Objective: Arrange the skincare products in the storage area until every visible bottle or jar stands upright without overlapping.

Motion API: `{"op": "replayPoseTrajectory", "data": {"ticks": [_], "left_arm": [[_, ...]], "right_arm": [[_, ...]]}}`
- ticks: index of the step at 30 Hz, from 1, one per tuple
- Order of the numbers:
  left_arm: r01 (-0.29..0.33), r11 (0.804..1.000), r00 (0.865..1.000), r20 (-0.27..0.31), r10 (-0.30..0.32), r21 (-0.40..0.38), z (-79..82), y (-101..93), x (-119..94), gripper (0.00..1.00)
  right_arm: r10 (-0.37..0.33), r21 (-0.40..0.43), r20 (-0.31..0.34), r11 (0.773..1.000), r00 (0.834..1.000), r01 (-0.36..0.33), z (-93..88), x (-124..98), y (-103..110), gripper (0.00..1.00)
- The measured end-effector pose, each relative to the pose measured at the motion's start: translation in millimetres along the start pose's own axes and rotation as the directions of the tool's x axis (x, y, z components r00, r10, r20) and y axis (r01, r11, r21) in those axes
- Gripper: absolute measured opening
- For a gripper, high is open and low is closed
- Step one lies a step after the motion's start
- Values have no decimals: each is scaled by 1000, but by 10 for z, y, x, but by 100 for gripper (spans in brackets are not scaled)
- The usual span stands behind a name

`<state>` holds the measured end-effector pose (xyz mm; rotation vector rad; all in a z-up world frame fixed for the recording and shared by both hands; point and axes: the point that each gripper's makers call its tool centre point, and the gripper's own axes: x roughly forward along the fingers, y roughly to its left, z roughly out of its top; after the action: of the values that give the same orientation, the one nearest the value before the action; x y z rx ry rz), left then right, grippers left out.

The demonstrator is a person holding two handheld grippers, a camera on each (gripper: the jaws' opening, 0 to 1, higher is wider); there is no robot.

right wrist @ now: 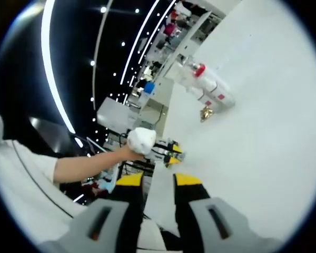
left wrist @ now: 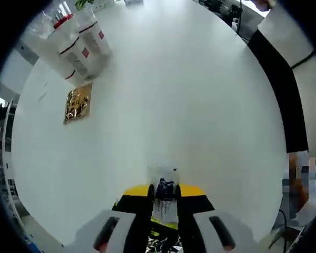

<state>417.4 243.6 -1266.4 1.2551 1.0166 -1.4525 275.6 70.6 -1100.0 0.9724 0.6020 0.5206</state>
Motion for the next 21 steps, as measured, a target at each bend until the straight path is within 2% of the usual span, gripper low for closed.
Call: {"op": "replayPoseTrajectory", "data": {"ticks": [3,6,10,12,16,18,21], "left_arm": [[-1,1000,1000,-1,1,-15,6,-57,-2,7],[-9,998,1000,10,9,-55,8,-90,2,4],[37,993,998,48,-31,-115,88,-271,5,4],[50,985,994,103,-33,-164,188,-344,-19,3],[64,967,985,171,-22,-246,314,-436,-65,3],[72,952,973,230,-1,-298,444,-498,-125,2],[86,929,958,287,23,-359,601,-603,-194,2]], "right_arm": [[7,-4,-6,1000,1000,-7,1,17,7,20],[13,-5,-13,1000,1000,-13,-2,32,20,20],[25,-10,-25,1000,999,-25,-12,66,40,20],[30,-11,-30,999,999,-30,-16,81,43,20],[37,-14,-41,999,998,-38,-28,101,53,20],[43,-13,-46,999,998,-43,-36,111,45,20],[51,-7,-56,999,997,-51,-56,128,35,20]]}}
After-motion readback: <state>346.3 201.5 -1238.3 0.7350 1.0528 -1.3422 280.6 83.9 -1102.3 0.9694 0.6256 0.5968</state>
